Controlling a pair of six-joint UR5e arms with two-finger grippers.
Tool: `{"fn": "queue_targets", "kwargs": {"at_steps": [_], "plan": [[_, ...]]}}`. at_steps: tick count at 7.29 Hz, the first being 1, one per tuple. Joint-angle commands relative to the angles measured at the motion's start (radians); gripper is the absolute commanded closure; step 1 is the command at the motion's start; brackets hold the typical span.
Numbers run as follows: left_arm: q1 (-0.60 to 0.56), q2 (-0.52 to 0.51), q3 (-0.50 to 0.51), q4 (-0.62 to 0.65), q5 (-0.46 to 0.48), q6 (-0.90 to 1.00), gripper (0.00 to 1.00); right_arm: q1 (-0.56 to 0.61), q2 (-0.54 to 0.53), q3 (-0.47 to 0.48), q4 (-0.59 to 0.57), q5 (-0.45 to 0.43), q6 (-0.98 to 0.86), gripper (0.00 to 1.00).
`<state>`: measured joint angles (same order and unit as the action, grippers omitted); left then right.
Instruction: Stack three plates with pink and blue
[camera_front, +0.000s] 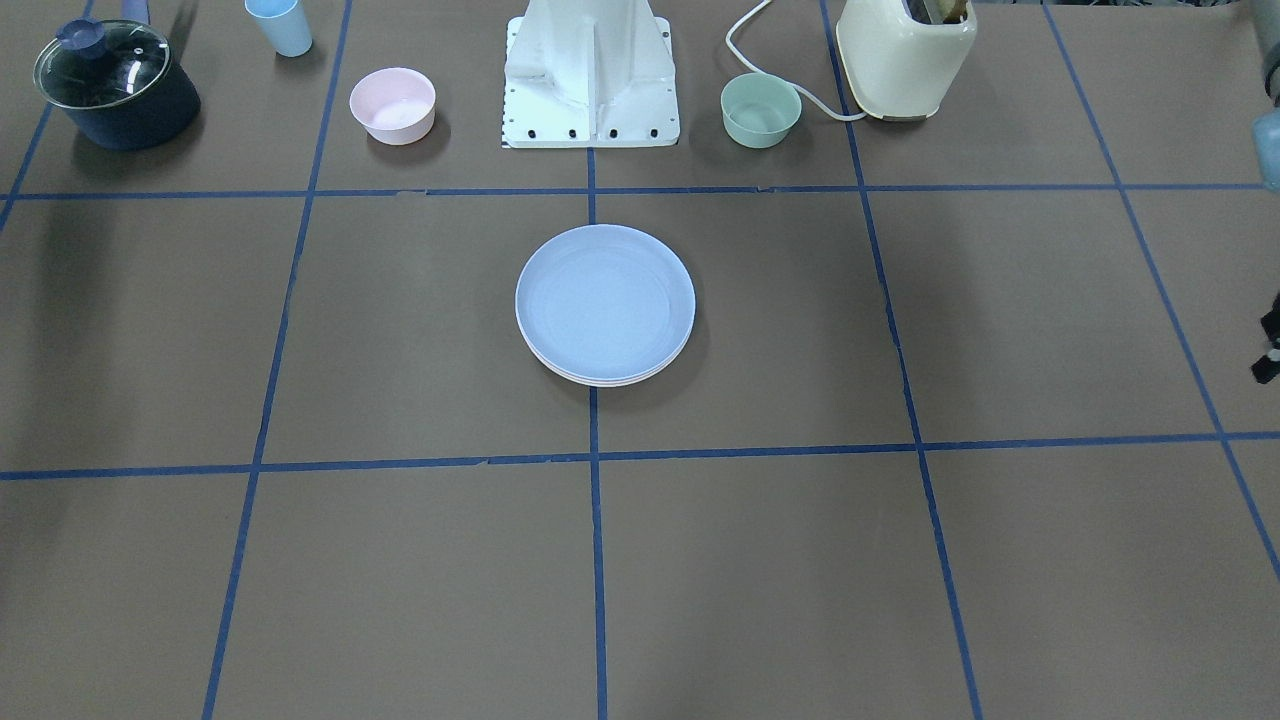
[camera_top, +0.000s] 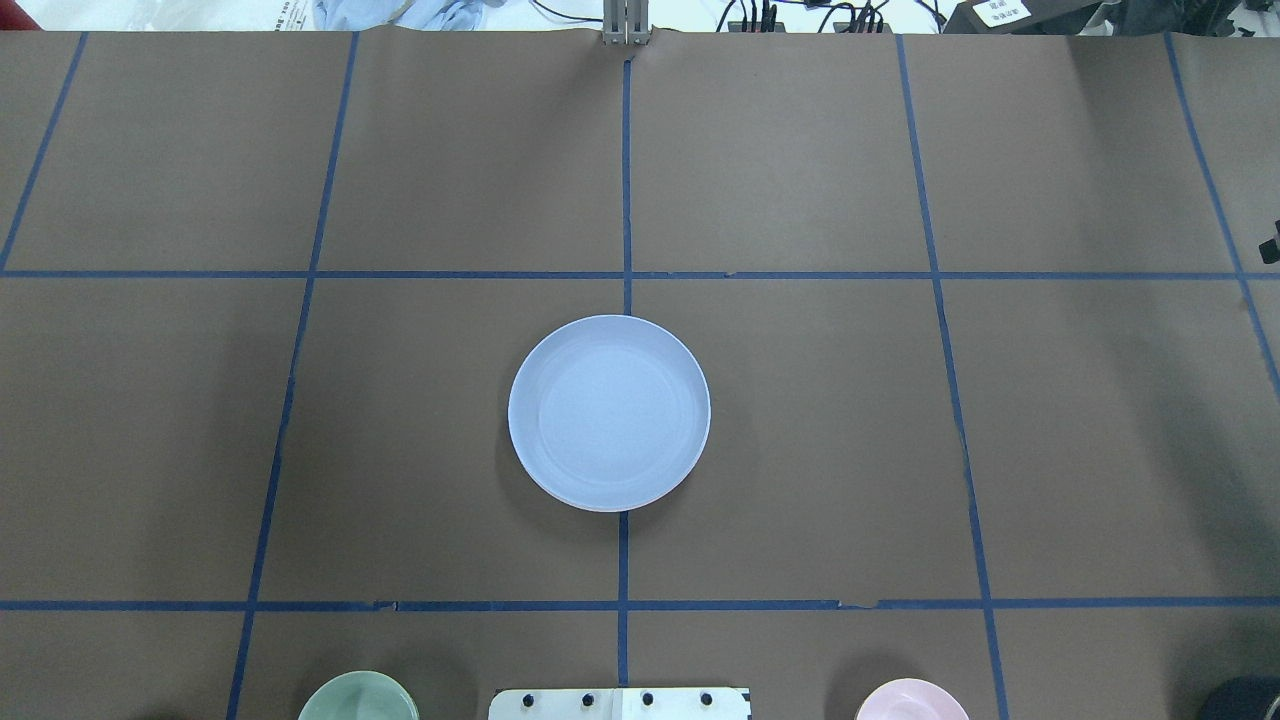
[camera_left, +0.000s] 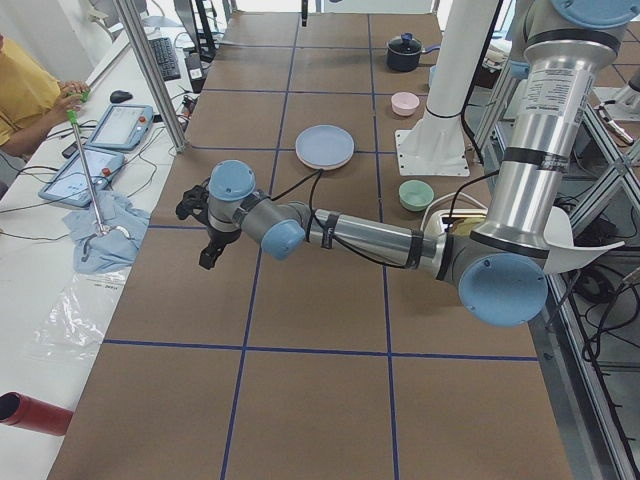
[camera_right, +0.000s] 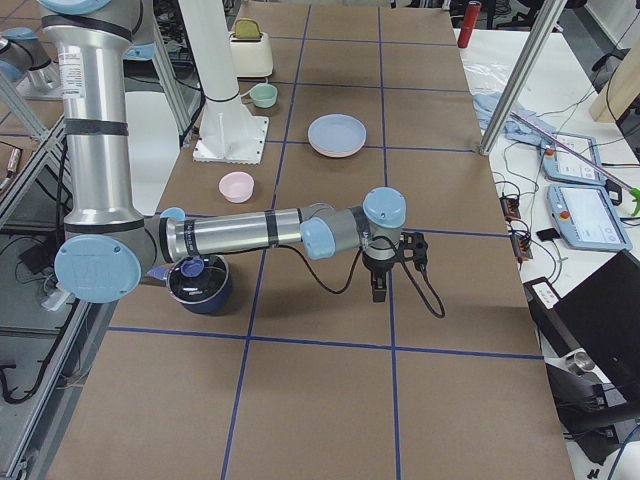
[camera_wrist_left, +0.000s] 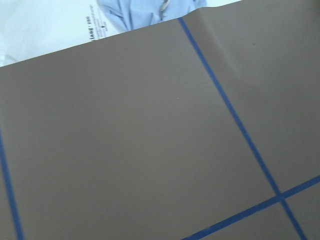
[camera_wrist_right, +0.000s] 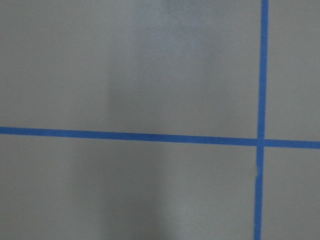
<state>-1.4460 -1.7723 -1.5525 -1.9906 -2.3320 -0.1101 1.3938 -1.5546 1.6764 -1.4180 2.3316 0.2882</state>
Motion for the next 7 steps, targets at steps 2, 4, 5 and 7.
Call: {"fn": "queue_targets", "kwargs": {"at_steps": [2, 4, 5, 7], "plan": [[-0.042, 0.013, -0.001, 0.122, -0.001, 0.084, 0.00, 0.016, -0.006, 0.000, 0.001, -0.001, -0.032, 0.00], [-0.050, 0.063, -0.058, 0.113, -0.010, 0.084, 0.00, 0.011, 0.008, 0.009, -0.001, 0.005, -0.018, 0.00], [-0.050, 0.066, -0.060, 0.113, -0.012, 0.084, 0.00, 0.011, 0.013, 0.000, -0.002, 0.015, -0.024, 0.00], [-0.050, 0.066, -0.057, 0.112, -0.013, 0.087, 0.00, -0.002, 0.022, 0.023, -0.001, 0.078, -0.026, 0.00]]}}
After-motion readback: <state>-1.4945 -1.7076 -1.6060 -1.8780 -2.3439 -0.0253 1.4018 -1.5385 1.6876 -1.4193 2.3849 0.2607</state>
